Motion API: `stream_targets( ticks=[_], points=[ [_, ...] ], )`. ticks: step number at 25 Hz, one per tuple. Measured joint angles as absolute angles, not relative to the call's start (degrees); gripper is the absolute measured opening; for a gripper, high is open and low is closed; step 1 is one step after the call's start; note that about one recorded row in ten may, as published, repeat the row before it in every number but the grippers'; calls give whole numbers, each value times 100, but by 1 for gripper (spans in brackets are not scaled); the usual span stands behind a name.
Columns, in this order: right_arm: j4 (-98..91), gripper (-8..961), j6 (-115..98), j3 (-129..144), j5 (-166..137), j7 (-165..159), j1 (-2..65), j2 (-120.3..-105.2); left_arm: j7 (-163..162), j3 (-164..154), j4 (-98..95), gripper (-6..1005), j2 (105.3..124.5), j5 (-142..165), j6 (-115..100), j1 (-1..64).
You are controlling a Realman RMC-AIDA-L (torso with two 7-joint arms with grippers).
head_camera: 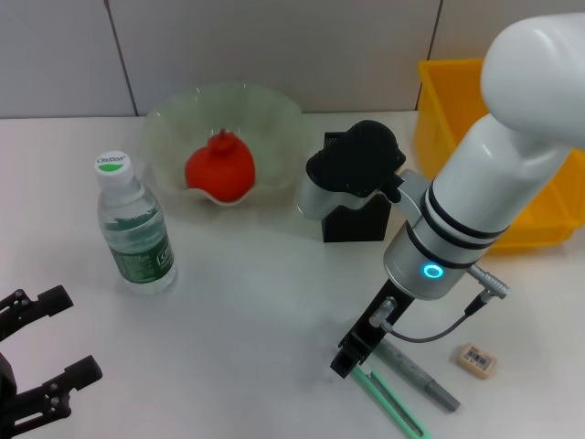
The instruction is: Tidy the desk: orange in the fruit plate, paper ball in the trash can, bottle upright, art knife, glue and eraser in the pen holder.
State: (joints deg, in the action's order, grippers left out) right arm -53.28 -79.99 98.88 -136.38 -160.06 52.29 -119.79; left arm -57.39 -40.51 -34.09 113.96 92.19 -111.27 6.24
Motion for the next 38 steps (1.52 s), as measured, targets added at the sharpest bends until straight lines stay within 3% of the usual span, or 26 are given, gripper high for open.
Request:
stream_targets(
  ticks=[31, 38],
  points=[
    [-4801, 371, -7838, 9888, -13604, -16031, 5429, -11989, -5714, -4052, -3410, 848, 11418, 9219, -11127, 624],
    [-4766, 266, -7831, 9888, -13602, -16032, 5432, -11989, -5713, -4052, -3410, 848, 11417, 9219, -11127, 624]
  ],
)
